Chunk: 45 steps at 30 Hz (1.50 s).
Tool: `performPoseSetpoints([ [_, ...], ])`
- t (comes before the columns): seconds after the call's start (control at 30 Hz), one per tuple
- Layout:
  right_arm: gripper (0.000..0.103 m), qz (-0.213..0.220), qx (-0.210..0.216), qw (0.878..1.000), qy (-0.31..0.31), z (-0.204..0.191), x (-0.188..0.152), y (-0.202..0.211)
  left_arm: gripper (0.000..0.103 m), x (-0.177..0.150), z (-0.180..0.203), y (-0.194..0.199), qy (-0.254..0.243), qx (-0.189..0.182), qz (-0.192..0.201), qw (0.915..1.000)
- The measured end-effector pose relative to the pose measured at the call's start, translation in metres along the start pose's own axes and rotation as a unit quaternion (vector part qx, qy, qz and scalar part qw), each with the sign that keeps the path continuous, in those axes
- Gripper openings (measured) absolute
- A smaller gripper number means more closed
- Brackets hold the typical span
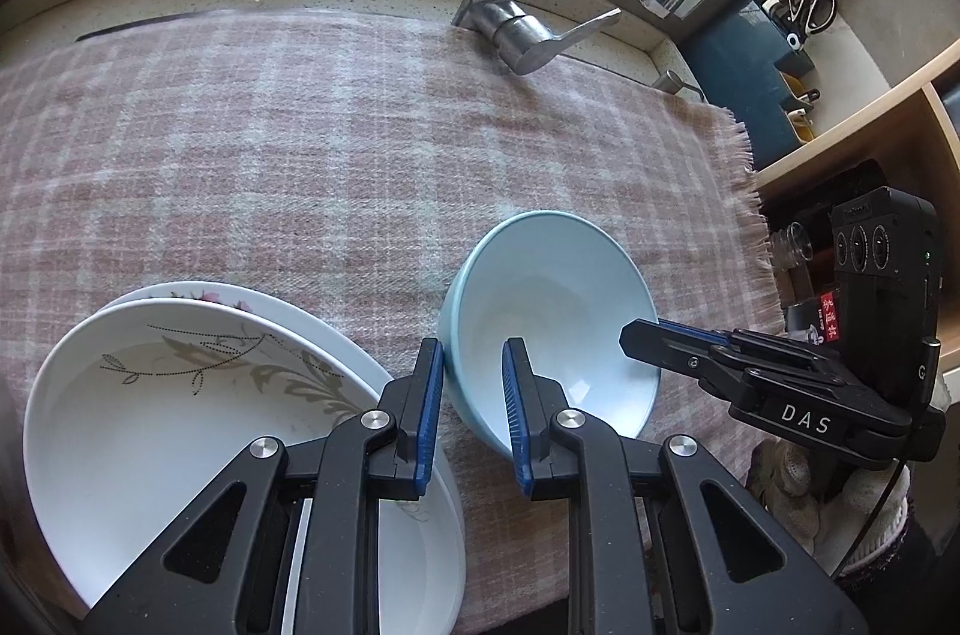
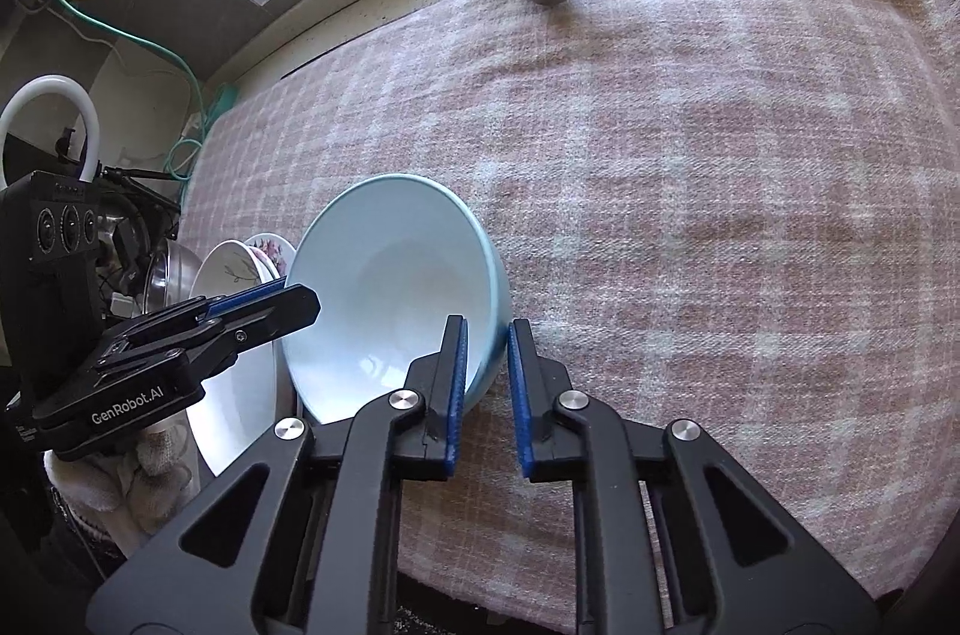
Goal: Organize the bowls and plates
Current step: 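Lift the light-blue bowl and carry it toward the plate stack, then lower the light-blue bowl into the nested steel bowl and red pot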
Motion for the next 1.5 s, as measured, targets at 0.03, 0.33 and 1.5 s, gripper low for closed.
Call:
performPoseSetpoints([
  [0.03, 0.014, 0.001, 0.000, 1.000, 0.001, -0.001, 0.001, 0.001, 0.018, 0.000, 0.000, 0.002, 0.000, -0.001, 0.002, 1.0000],
  [0.33, 0.014, 0.017, 0.009, 0.999, 0.027, -0.031, 0.005, 0.024, 0.018, 0.000, -0.005, 0.035, 0.011, -0.003, 0.034, 0.9994],
  [1.5, 0.014, -0.047, 0.101, 0.969, 0.220, -0.284, -0.034, -0.045, 0.018, -0.092, -0.166, 0.192, 0.183, 0.114, 0.146, 0.9654],
])
Point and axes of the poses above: each gripper's, at about its wrist camera, not at the fingertips, and y roughly against the way its jaws point, z to its right, x to its top, the point moved 4 cm from there along -y, roughly the way its jaws point, and after that the axes turned 14 degrees about -y, right-handed, at the moved point
